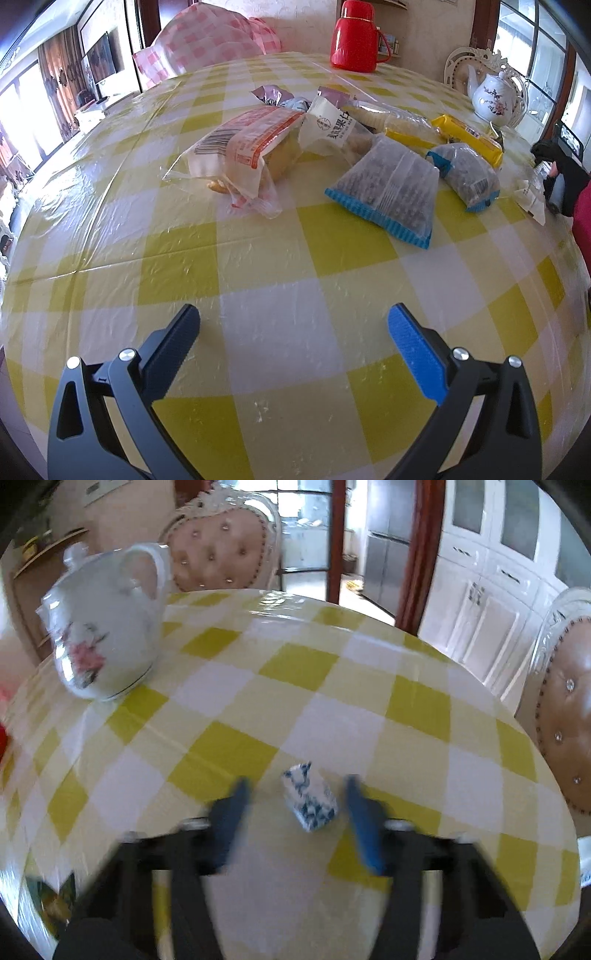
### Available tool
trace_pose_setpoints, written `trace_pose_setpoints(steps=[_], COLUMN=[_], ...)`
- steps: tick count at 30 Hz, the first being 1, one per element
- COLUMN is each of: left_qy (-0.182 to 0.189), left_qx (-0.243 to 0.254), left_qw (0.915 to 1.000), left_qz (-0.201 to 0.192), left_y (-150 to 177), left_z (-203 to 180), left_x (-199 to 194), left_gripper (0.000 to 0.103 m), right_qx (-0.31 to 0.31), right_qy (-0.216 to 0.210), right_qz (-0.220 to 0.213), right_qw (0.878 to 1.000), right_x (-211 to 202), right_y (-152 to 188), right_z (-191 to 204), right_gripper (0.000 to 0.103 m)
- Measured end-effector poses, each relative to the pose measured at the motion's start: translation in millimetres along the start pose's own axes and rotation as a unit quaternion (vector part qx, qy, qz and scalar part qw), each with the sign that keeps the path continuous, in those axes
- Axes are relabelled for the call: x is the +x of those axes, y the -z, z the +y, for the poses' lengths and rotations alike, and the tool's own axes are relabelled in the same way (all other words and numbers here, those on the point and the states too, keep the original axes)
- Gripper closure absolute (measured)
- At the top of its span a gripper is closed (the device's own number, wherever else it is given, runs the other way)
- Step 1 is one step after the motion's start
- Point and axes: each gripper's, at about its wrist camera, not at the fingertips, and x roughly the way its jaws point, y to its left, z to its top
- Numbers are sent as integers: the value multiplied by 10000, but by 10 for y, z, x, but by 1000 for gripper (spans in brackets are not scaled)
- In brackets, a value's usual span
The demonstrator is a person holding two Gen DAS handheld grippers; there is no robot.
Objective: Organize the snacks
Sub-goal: 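Grasp the small white-blue candy with the right tool while the left tool grasps a wrapped cake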
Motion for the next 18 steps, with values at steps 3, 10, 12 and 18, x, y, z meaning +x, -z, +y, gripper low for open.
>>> trace_pose_setpoints(steps=[3,10,12,18], left_qy=[7,125,196,1046], left_qx=[-2,-22,109,967], left_qw=[10000,9999,9997,9891], left_qz=[-3,-41,-58,-373], left_y=[0,5,23,23], left_z=[3,30,-27,-741], left_x=[-1,-26,-59,-341], left_gripper=[1,1,1,1], right_qx=[-164,-989,-1394,-2054], right_qy=[-276,-2299,-2834,-3381], right_qz=[-27,-139,-361,-931], right_qw=[9995,9681,9481,9137], right_x=[-206,-1621,-2179,-3000], right_y=[223,1346,1796,2585], right_z=[20,80,-77,-963], right_gripper=[83,83,83,83])
